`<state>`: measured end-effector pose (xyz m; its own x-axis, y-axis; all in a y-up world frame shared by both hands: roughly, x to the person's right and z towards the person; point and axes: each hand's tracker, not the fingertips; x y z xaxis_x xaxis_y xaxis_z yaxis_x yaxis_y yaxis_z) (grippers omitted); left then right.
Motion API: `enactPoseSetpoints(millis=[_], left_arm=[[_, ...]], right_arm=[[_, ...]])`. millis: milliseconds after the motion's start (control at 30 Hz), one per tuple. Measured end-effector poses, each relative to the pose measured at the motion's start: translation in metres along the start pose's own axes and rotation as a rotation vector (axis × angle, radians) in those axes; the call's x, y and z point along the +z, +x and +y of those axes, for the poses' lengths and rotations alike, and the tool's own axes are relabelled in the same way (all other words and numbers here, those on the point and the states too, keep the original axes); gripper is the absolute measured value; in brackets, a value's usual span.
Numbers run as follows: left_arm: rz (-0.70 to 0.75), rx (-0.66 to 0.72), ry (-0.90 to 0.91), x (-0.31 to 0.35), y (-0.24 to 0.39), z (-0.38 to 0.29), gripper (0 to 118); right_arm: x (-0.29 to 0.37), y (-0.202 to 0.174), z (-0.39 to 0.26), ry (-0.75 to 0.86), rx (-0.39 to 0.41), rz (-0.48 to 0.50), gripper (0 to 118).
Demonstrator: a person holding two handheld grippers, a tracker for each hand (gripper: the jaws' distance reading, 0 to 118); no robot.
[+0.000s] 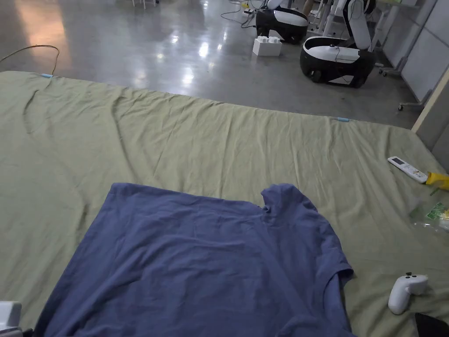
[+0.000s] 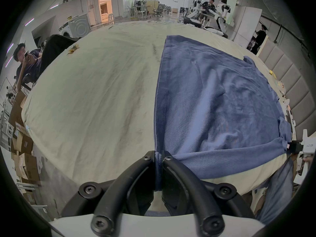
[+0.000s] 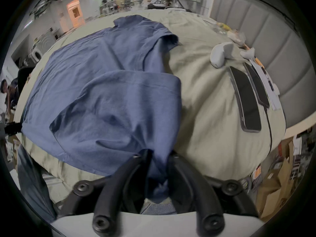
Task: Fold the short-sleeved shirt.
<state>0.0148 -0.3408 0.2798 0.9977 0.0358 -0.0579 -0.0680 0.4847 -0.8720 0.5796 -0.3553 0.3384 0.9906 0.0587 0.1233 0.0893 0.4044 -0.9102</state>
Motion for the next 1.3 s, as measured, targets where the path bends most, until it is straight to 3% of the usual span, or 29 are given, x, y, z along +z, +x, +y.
enactPoseSetpoints(millis=[300, 500, 633, 800, 1300], left_arm=[[-0.006, 0.023, 0.019, 0.012, -0.001, 0.0, 7], [-0.022, 0.02, 0.091, 0.028, -0.002, 0.008, 7], [-0.057, 0.038, 0.149, 0.037, -0.004, 0.027, 7], [-0.049, -0.005, 0.184, 0.027, 0.002, 0.066, 7], [-0.032, -0.013, 0.245, -0.055, 0.027, 0.184, 7]], right_arm=[[0.032, -0.006, -0.001, 0.036, 0.087, -0.042, 9], [0.058, -0.001, 0.006, 0.095, 0.033, -0.02, 9], [0.073, 0.008, 0.025, 0.176, -0.072, 0.035, 9], [0.08, 0.011, 0.067, 0.242, -0.105, 0.075, 9], [-0.021, 0.013, 0.196, 0.237, -0.096, 0.017, 9]])
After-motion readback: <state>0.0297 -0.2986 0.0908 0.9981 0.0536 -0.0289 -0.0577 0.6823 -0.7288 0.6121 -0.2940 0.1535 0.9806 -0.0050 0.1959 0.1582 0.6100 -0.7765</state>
